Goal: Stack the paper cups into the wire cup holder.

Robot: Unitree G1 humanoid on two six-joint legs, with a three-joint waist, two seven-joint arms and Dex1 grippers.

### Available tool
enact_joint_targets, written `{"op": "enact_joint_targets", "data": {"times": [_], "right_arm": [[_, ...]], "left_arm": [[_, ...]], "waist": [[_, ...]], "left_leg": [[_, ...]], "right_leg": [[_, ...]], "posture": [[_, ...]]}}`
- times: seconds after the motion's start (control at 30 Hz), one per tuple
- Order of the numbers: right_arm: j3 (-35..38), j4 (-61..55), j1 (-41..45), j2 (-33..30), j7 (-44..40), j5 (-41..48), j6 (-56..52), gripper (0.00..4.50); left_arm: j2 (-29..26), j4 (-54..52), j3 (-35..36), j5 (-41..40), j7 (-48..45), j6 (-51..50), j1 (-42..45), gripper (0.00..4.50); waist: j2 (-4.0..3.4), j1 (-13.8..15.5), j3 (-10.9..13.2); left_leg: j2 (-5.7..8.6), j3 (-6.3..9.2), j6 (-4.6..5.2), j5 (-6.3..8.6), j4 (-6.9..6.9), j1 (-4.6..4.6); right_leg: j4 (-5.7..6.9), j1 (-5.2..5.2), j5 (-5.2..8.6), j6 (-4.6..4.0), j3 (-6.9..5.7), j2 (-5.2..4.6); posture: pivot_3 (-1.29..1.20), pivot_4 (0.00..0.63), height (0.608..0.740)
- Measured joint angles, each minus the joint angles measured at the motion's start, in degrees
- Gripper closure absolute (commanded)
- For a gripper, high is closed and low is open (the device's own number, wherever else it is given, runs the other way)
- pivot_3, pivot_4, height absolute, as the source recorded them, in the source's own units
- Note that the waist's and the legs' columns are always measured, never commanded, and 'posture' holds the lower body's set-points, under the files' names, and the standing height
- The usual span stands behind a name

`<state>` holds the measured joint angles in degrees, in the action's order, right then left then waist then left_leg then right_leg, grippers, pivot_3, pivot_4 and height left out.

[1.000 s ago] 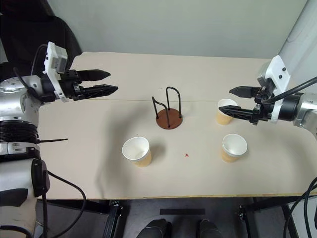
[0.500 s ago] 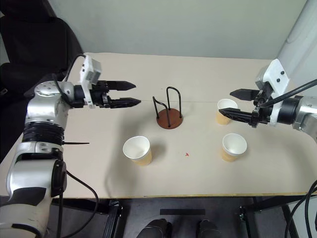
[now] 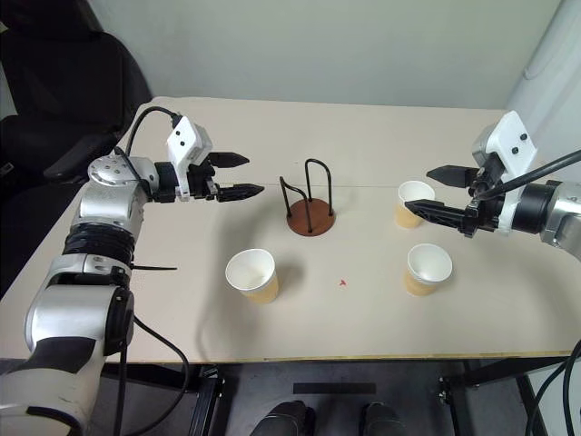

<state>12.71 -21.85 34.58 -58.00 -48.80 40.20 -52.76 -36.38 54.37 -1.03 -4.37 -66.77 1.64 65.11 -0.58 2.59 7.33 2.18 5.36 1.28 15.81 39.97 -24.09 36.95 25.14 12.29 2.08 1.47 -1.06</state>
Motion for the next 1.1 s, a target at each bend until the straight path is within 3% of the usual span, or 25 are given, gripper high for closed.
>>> {"op": "enact_joint_targets", "data": {"times": [0.6, 1.1], "right_arm": [[-0.9, 1.6, 1.3, 0.5, -0.1, -1.0, 1.2, 1.16], [-0.9, 2.4, 1.3, 0.7, 0.0, -1.2, 2.3, 1.16]], "left_arm": [[5.4, 2.4, 1.1, -0.3, 5.8, -2.1, -1.4, 0.64], [10.6, 10.4, 3.2, -0.4, 14.0, 0.9, 0.5, 0.64]], "waist": [[0.0, 0.1, 0.0], [0.0, 0.4, 0.0]], "left_leg": [[0.01, -0.02, 0.0, 0.0, 0.01, 0.0], [0.02, -0.03, 0.0, 0.0, 0.04, 0.0]], "right_leg": [[0.01, 0.0, 0.0, 0.0, 0.0, 0.0], [0.01, -0.01, -0.01, 0.02, 0.0, 0.0]], "posture": [[0.0, 0.15, 0.74], [0.0, 0.15, 0.74]]}}
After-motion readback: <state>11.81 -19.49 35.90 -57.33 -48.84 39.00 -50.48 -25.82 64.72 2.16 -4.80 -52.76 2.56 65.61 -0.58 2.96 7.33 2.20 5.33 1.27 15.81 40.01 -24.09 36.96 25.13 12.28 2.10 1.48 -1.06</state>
